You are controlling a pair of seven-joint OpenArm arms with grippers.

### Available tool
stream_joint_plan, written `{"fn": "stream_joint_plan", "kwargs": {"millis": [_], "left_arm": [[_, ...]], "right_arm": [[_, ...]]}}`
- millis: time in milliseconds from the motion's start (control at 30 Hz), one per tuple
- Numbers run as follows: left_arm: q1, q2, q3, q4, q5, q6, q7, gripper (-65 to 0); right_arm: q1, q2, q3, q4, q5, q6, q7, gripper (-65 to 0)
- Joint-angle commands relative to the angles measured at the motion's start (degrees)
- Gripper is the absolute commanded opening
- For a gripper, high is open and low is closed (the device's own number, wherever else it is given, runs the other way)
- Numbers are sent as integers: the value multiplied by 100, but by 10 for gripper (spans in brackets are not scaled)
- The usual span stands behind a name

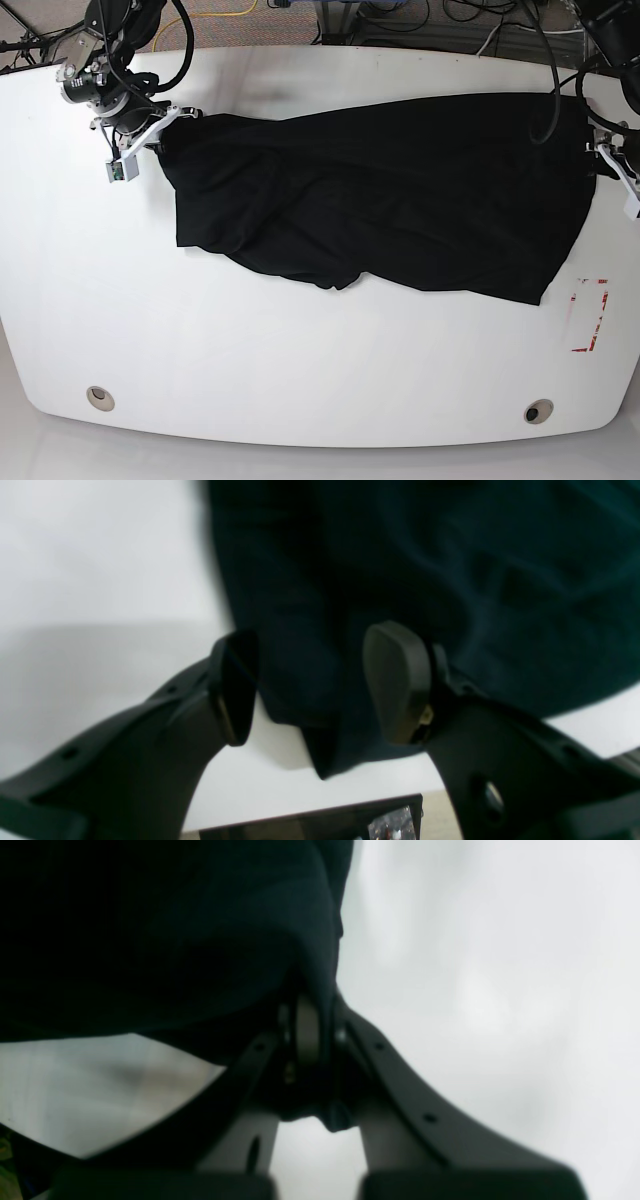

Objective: Fold the T-shirt properly
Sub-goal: 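Open the left gripper and regrasp the shirt edge beside it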

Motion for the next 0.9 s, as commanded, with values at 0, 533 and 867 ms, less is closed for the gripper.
{"fn": "stream_joint_plan", "kwargs": {"millis": [0,533,867], "left_arm": [[-163,-80,4,-265,-98,-10,-131,-301],[-778,175,399,-1232,-133,-10,-139,-303],[-796,342,505,-1267,-98,-10,-139,-303]], "right_arm": [[40,53,18,98,81,8,99,-650],[120,53,18,98,72,8,107,-650],[128,53,18,98,81,8,107,-650]]}}
